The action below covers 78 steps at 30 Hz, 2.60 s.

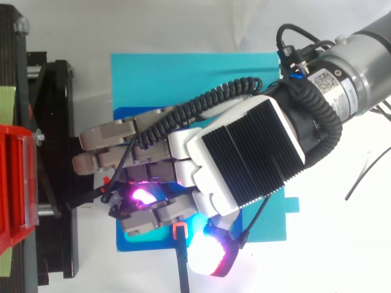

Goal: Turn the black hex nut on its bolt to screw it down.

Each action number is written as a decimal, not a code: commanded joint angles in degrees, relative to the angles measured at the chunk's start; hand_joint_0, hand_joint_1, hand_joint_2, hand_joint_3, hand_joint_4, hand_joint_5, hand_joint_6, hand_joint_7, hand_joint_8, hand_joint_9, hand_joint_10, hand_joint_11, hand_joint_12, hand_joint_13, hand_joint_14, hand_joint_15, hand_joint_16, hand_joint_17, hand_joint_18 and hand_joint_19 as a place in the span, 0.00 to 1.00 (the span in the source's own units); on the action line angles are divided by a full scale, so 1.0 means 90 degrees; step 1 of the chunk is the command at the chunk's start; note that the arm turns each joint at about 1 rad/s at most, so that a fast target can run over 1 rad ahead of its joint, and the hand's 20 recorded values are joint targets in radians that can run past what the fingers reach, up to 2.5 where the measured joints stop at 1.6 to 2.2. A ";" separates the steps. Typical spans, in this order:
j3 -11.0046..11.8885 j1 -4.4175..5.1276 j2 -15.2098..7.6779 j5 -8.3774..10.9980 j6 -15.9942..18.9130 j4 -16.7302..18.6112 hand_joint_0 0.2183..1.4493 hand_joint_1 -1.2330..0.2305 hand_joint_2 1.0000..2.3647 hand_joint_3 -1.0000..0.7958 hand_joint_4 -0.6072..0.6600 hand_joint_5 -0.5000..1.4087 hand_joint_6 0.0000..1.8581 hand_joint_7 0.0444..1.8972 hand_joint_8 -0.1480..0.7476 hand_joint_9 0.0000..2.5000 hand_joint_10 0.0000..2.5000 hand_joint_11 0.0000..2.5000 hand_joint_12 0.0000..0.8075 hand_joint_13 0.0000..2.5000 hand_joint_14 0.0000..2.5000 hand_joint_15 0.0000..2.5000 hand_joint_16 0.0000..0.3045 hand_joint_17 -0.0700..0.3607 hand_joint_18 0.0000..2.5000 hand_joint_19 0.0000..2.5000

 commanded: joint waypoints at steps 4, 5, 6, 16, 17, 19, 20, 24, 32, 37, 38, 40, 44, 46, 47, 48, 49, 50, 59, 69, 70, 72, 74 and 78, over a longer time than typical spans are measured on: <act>0.0002 -0.0033 0.0008 -0.0047 -0.0005 0.0033 0.18 0.69 0.00 0.28 0.64 0.25 0.35 0.69 0.52 0.36 0.00 0.06 0.48 0.21 0.00 0.00 0.20 0.48 0.17 0.03; 0.0002 -0.0043 -0.0002 -0.0047 -0.0015 0.0052 0.19 0.69 0.00 0.28 0.63 0.25 0.35 0.69 0.52 0.36 0.00 0.06 0.48 0.21 0.00 0.00 0.20 0.48 0.17 0.03; 0.0002 -0.0043 -0.0002 -0.0047 -0.0054 0.0101 0.18 0.69 0.00 0.28 0.64 0.25 0.35 0.69 0.52 0.36 0.00 0.06 0.48 0.21 0.00 0.00 0.20 0.48 0.17 0.03; 0.0002 -0.0111 -0.0002 -0.0126 -0.0074 0.0160 0.17 0.73 0.00 0.28 0.66 0.25 0.31 0.73 0.52 0.35 0.00 0.06 0.49 0.20 0.00 0.00 0.21 0.49 0.16 0.03; 0.0002 -0.0131 0.0008 -0.0145 -0.0074 0.0170 0.17 0.73 0.00 0.28 0.66 0.25 0.31 0.74 0.52 0.35 0.00 0.06 0.49 0.20 0.00 0.00 0.21 0.49 0.16 0.04; 0.0002 -0.0140 0.0008 -0.0145 -0.0074 0.0179 0.17 0.73 0.00 0.28 0.67 0.25 0.28 0.76 0.51 0.34 0.00 0.05 0.50 0.19 0.00 0.00 0.21 0.49 0.15 0.04; 0.0002 -0.0140 -0.0002 -0.0145 -0.0074 0.0179 0.17 0.73 0.00 0.28 0.67 0.25 0.28 0.76 0.51 0.34 0.00 0.06 0.50 0.19 0.00 0.00 0.21 0.49 0.15 0.03; 0.0002 -0.0140 0.0008 -0.0155 -0.0074 0.0179 0.17 0.73 0.00 0.28 0.68 0.25 0.27 0.77 0.51 0.34 0.00 0.06 0.50 0.19 0.00 0.00 0.21 0.50 0.15 0.04; 0.0002 -0.0170 -0.0002 -0.0155 -0.0074 0.0179 0.18 0.75 0.00 0.28 0.66 0.25 0.28 0.77 0.52 0.34 0.00 0.06 0.49 0.19 0.00 0.00 0.21 0.49 0.15 0.04; 0.0002 -0.0199 -0.0002 -0.0213 -0.0093 0.0179 0.18 0.75 0.00 0.28 0.66 0.25 0.30 0.76 0.52 0.35 0.00 0.06 0.49 0.19 0.00 0.00 0.21 0.49 0.15 0.04; 0.0002 -0.0218 -0.0002 -0.0233 -0.0103 0.0179 0.18 0.75 0.00 0.28 0.65 0.25 0.30 0.76 0.52 0.35 0.00 0.06 0.49 0.19 0.00 0.00 0.21 0.49 0.15 0.04; 0.0002 -0.0238 -0.0002 -0.0243 -0.0103 0.0179 0.18 0.75 0.00 0.28 0.65 0.25 0.30 0.75 0.52 0.35 0.00 0.06 0.49 0.20 0.00 0.00 0.21 0.49 0.15 0.04; 0.0002 -0.0306 0.0008 -0.0340 -0.0113 0.0179 0.18 0.75 0.00 0.28 0.64 0.25 0.31 0.75 0.52 0.36 0.00 0.06 0.49 0.20 0.00 0.00 0.21 0.49 0.15 0.04; 0.0002 -0.0326 -0.0002 -0.0370 -0.0122 0.0179 0.18 0.75 0.00 0.28 0.64 0.25 0.31 0.75 0.52 0.36 0.00 0.06 0.49 0.20 0.00 0.00 0.21 0.49 0.16 0.04; 0.0002 -0.0345 -0.0002 -0.0389 -0.0132 0.0179 0.18 0.75 0.00 0.28 0.65 0.25 0.31 0.75 0.52 0.36 0.00 0.06 0.49 0.20 0.00 0.00 0.21 0.49 0.16 0.04; 0.0002 -0.0355 -0.0002 -0.0399 -0.0142 0.0179 0.18 0.75 0.00 0.28 0.65 0.25 0.31 0.74 0.52 0.36 0.00 0.06 0.49 0.20 0.00 0.00 0.20 0.49 0.15 0.04; 0.0002 -0.0384 -0.0002 -0.0419 -0.0152 0.0179 0.18 0.75 0.00 0.28 0.64 0.25 0.31 0.75 0.52 0.36 0.00 0.06 0.49 0.20 0.00 0.00 0.20 0.49 0.15 0.04; 0.0002 -0.0394 -0.0002 -0.0428 -0.0152 0.0179 0.18 0.75 0.00 0.28 0.64 0.25 0.31 0.75 0.52 0.36 0.00 0.06 0.49 0.20 0.00 0.00 0.20 0.49 0.15 0.04; 0.0002 -0.0560 0.0008 -0.0692 -0.0132 0.0179 0.18 0.76 0.00 0.28 0.65 0.25 0.30 0.75 0.52 0.36 0.00 0.06 0.49 0.20 0.00 0.00 0.20 0.49 0.16 0.04; 0.0285 -0.0492 0.0017 -0.0741 0.0112 0.0052 0.18 0.75 0.00 0.28 0.65 0.25 0.30 0.75 0.52 0.36 0.00 0.06 0.49 0.20 0.00 0.00 0.21 0.49 0.16 0.04; 0.0324 -0.0482 0.0008 -0.0741 0.0122 0.0033 0.18 0.75 0.00 0.28 0.65 0.25 0.30 0.75 0.52 0.36 0.00 0.06 0.48 0.20 0.00 0.00 0.21 0.49 0.16 0.04; 0.0412 -0.0453 0.0008 -0.0741 0.0132 -0.0016 0.18 0.75 0.00 0.28 0.65 0.25 0.30 0.75 0.52 0.36 0.00 0.06 0.48 0.20 0.00 0.00 0.21 0.49 0.16 0.04; 0.0559 -0.0355 0.0008 -0.0692 0.0132 -0.0084 0.18 0.75 0.00 0.28 0.66 0.25 0.30 0.76 0.51 0.36 0.00 0.06 0.48 0.20 0.00 0.00 0.21 0.49 0.16 0.04; 0.0568 -0.0248 0.0008 -0.0585 0.0141 -0.0055 0.18 0.74 0.00 0.28 0.66 0.25 0.29 0.77 0.52 0.36 0.00 0.06 0.49 0.20 0.00 0.00 0.20 0.49 0.16 0.04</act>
